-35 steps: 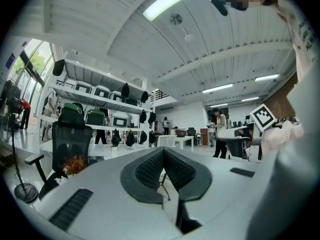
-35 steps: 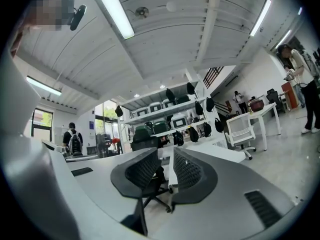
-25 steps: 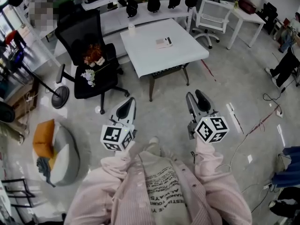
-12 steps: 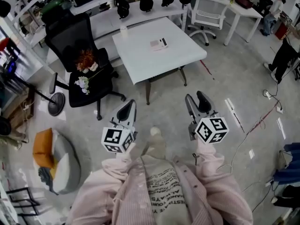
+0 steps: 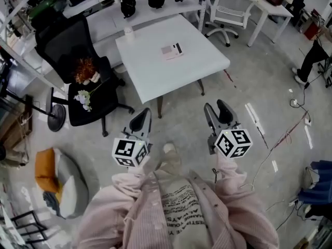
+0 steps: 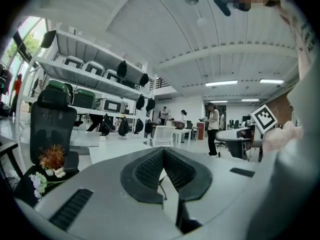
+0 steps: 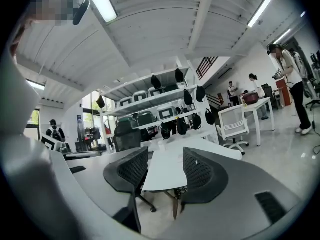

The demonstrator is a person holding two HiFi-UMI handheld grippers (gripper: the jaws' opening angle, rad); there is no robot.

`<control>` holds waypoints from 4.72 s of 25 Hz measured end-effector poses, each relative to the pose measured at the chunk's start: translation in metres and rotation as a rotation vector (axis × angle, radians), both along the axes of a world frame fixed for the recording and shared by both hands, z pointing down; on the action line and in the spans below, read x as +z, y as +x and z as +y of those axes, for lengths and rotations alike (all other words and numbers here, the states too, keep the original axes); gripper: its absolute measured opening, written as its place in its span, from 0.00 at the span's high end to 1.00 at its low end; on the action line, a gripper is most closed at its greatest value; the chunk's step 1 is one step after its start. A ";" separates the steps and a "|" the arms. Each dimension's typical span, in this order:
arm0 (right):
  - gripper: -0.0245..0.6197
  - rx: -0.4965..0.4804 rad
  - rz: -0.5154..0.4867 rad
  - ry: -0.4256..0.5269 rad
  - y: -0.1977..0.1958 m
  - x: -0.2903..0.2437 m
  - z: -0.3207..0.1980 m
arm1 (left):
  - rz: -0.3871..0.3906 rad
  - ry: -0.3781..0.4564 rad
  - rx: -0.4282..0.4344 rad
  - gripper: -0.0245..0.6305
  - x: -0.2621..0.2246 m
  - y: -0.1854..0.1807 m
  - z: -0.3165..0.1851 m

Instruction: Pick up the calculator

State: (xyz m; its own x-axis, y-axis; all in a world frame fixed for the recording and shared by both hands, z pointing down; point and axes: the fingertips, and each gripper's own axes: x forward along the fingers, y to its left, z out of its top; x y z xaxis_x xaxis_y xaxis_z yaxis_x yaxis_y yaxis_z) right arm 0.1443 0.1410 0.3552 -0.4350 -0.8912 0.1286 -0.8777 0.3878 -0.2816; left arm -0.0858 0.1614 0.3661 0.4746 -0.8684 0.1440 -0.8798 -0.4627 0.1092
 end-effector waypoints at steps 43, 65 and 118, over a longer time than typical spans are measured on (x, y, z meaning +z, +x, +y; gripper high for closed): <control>0.67 -0.080 -0.033 -0.202 -0.025 0.078 -0.300 | 0.033 -0.185 -0.020 0.96 0.080 -0.006 -0.288; 0.67 -0.278 -0.022 -0.478 -0.053 0.199 -0.488 | 0.061 -0.430 -0.160 0.96 0.188 0.010 -0.431; 0.79 -0.403 -0.186 -0.953 -0.114 0.313 -0.521 | 0.138 -0.619 -0.222 0.96 0.263 0.000 -0.477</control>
State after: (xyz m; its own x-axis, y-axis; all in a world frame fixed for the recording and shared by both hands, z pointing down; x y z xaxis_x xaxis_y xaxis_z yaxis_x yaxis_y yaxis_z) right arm 0.0304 -0.3804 0.6684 -0.7618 -0.2413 0.6012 -0.6445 0.1884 -0.7410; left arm -0.0861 -0.3158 0.6287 0.3440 -0.7245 0.5973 -0.9058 -0.0883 0.4145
